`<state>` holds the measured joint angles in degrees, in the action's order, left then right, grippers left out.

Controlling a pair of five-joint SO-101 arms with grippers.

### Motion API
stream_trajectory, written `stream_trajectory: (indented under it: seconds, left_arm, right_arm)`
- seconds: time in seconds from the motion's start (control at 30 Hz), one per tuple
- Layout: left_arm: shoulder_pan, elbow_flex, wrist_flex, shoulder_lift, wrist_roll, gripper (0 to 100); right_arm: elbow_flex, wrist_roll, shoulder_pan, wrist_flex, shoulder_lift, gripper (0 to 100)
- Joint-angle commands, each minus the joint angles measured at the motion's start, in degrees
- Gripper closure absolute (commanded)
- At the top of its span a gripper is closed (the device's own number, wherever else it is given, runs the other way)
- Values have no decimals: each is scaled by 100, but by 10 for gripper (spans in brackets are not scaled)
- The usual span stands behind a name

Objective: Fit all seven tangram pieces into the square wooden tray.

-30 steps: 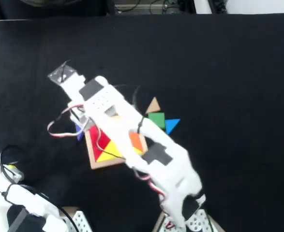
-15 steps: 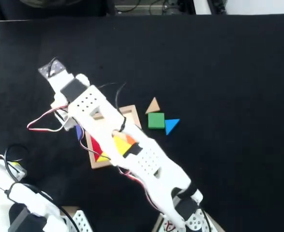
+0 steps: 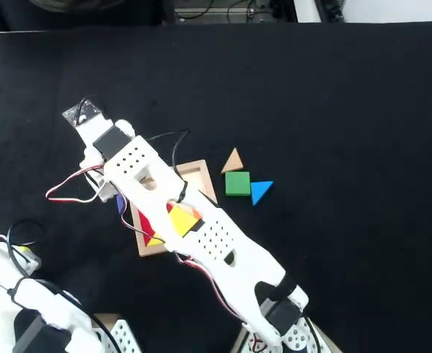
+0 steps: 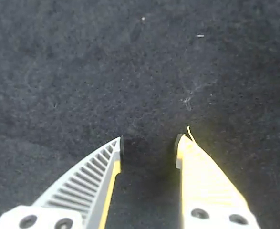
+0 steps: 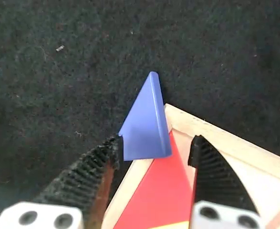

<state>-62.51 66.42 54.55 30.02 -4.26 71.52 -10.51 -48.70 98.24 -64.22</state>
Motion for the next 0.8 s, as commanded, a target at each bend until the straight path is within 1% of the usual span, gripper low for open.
stream_trajectory:
  seconds: [0.0,0.1,0.33,0.6,0.77]
  left_arm:
    - [101,-31,-62,114,-18,805]
    - [101,-31,-62,114,-18,805]
    - [101,-31,-62,114,-18,805]
    - [101,-31,-53,114,-18,805]
    - [101,-31,-53,114,-18,805]
  right_arm:
    - [277,-18,-35,9,31,762]
    - [277,-18,-44,-79,13,765]
    - [268,-18,-62,-202,4,874]
    - [277,-9,-158,-193,4,889]
    - [277,255,-308,-404,-4,939]
